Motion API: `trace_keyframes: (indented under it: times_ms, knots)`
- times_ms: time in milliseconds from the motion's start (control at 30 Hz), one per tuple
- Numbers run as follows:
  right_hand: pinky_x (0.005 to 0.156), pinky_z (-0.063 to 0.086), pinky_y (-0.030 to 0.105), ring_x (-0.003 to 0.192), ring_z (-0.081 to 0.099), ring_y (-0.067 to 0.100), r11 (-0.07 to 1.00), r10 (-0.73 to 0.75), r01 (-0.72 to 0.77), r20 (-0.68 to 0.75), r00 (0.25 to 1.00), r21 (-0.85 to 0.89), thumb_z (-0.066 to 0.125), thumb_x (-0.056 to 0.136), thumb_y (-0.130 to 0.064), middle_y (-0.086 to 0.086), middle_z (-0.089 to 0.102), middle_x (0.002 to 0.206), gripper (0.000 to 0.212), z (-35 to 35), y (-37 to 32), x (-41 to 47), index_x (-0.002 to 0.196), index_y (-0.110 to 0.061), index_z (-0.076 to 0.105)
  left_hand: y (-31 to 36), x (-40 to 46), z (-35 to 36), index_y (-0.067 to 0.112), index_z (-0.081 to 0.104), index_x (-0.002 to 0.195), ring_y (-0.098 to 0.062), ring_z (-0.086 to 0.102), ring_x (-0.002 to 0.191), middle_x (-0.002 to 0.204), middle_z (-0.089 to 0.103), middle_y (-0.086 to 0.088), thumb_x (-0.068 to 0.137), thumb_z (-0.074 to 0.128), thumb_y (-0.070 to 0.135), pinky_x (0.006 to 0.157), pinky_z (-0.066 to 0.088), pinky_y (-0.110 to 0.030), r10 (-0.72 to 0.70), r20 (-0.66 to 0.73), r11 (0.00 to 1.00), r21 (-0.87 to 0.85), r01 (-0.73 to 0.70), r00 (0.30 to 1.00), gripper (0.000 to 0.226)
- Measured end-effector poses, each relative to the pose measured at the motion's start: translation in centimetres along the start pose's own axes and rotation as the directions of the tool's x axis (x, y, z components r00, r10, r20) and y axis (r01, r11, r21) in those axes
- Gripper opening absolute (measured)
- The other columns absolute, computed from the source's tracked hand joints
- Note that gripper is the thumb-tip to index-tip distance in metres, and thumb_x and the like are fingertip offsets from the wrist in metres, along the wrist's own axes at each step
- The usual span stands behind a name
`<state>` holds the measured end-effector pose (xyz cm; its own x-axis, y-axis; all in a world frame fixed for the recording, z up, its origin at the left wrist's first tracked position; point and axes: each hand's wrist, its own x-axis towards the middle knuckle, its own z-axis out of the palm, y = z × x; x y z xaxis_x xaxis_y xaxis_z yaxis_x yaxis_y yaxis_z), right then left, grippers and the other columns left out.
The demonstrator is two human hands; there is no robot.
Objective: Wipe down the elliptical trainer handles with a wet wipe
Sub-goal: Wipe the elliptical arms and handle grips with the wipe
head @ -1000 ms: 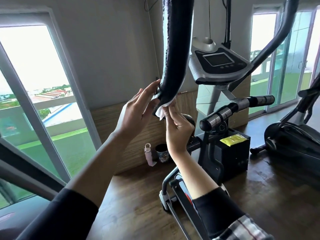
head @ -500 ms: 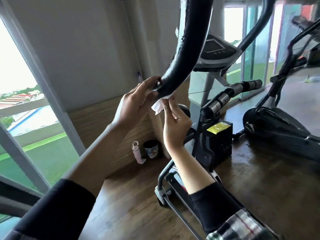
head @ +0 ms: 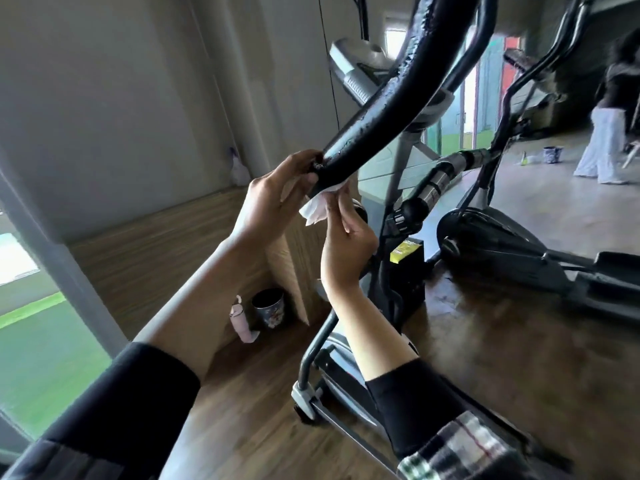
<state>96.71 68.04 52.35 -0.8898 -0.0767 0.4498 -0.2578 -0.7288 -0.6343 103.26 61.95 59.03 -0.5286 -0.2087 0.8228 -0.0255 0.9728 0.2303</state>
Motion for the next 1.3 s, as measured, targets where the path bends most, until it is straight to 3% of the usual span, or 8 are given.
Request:
trace_keyframes:
  times_ms: [167, 367, 433, 533, 767, 900, 1000, 1300]
  knots:
    - [0.094, 0.050, 0.038, 0.108, 0.063, 0.026, 0.999, 0.025, -0.022, -0.065, 0.998, 0.048, 0.068, 0.085, -0.009, 0.015, 0.068, 0.112, 0.030, 1.1, -0.1, -1.0, 0.115, -0.007, 0.063, -0.9, 0.3, 0.1, 0.019, 0.059, 0.127, 0.014, 0.059, 0.103, 0.109, 0.060, 0.032, 0.096, 0.058, 0.020, 0.090, 0.045, -0.010, 0.022, -0.005, 0.999, -0.040, -0.022, 1.000, 0.031]
    - [0.089, 0.052, 0.030, 0.099, 0.064, 0.012, 0.999, 0.020, -0.015, -0.175, 0.984, 0.032, 0.069, 0.085, -0.015, 0.010, 0.070, 0.109, 0.032, 2.1, 0.4, -1.5, 0.116, -0.016, 0.064, -1.4, 1.0, -0.4, 0.020, 0.062, 0.125, 0.016, 0.057, 0.105, 0.111, 0.063, 0.024, 0.094, 0.062, 0.025, 0.091, 0.042, -0.007, 0.054, 0.018, 0.993, -0.110, -0.052, 0.998, 0.032]
    - [0.083, 0.053, 0.034, 0.089, 0.064, 0.008, 1.000, 0.006, -0.003, -0.258, 0.966, 0.012, 0.069, 0.084, -0.015, 0.010, 0.071, 0.103, 0.030, 2.8, 0.6, -1.7, 0.114, -0.011, 0.066, -1.6, 1.1, -0.6, 0.020, 0.063, 0.125, 0.020, 0.055, 0.103, 0.110, 0.062, 0.024, 0.093, 0.063, 0.025, 0.089, 0.040, -0.004, 0.067, 0.040, 0.989, -0.135, -0.061, 0.997, 0.032]
    - [0.082, 0.049, 0.022, 0.089, 0.066, 0.001, 0.998, -0.025, 0.043, -0.345, 0.938, 0.044, 0.068, 0.083, -0.004, 0.001, 0.070, 0.102, 0.029, 3.8, 0.4, -1.8, 0.111, 0.002, 0.065, -1.9, 1.4, -0.7, 0.018, 0.064, 0.123, 0.022, 0.053, 0.101, 0.110, 0.062, 0.023, 0.092, 0.065, 0.024, 0.089, 0.039, -0.003, 0.096, 0.069, 0.980, -0.180, -0.083, 0.993, 0.032]
    - [0.089, 0.051, 0.030, 0.098, 0.066, 0.016, 0.988, -0.043, 0.097, -0.392, 0.919, 0.117, 0.069, 0.081, 0.001, 0.013, 0.069, 0.104, 0.029, 4.2, -0.1, -2.1, 0.109, -0.007, 0.065, -2.6, 1.7, -0.7, 0.016, 0.065, 0.123, 0.001, 0.062, 0.109, 0.116, 0.067, 0.010, 0.091, 0.066, 0.028, 0.096, 0.044, -0.013, 0.134, 0.079, 0.956, -0.273, -0.108, 0.988, 0.034]
    - [0.086, 0.051, 0.024, 0.093, 0.067, 0.007, 0.978, -0.096, 0.163, -0.414, 0.905, 0.130, 0.065, 0.082, 0.007, -0.009, 0.073, 0.090, 0.026, 4.4, -0.4, -2.0, 0.105, -0.006, 0.067, -2.9, 1.5, -0.4, 0.017, 0.065, 0.123, -0.002, 0.064, 0.109, 0.115, 0.069, 0.009, 0.091, 0.066, 0.029, 0.099, 0.049, -0.027, 0.097, 0.085, 0.933, -0.355, -0.061, 0.992, 0.034]
    - [0.083, 0.049, 0.026, 0.087, 0.065, 0.007, 0.959, -0.222, 0.271, -0.378, 0.899, 0.083, 0.058, 0.086, 0.013, -0.010, 0.072, 0.083, 0.029, 5.0, -0.4, -1.9, 0.092, -0.010, 0.074, -3.4, 1.9, -0.2, 0.019, 0.065, 0.122, -0.007, 0.066, 0.108, 0.114, 0.070, 0.006, 0.092, 0.064, 0.030, 0.097, 0.052, -0.039, 0.099, 0.102, 0.902, -0.428, -0.047, 0.990, 0.032]
    - [0.083, 0.050, 0.025, 0.091, 0.062, 0.024, 0.813, -0.581, 0.481, -0.529, 0.619, -0.329, 0.063, 0.081, 0.008, 0.019, 0.062, 0.099, 0.027, 6.7, 2.5, -0.9, 0.106, 0.018, 0.060, -6.2, 4.1, 0.7, 0.016, 0.066, 0.120, -0.006, 0.065, 0.106, 0.112, 0.068, 0.008, 0.092, 0.066, 0.020, 0.095, 0.053, -0.038, 0.347, 0.094, 0.748, -0.628, -0.215, 0.933, 0.028]
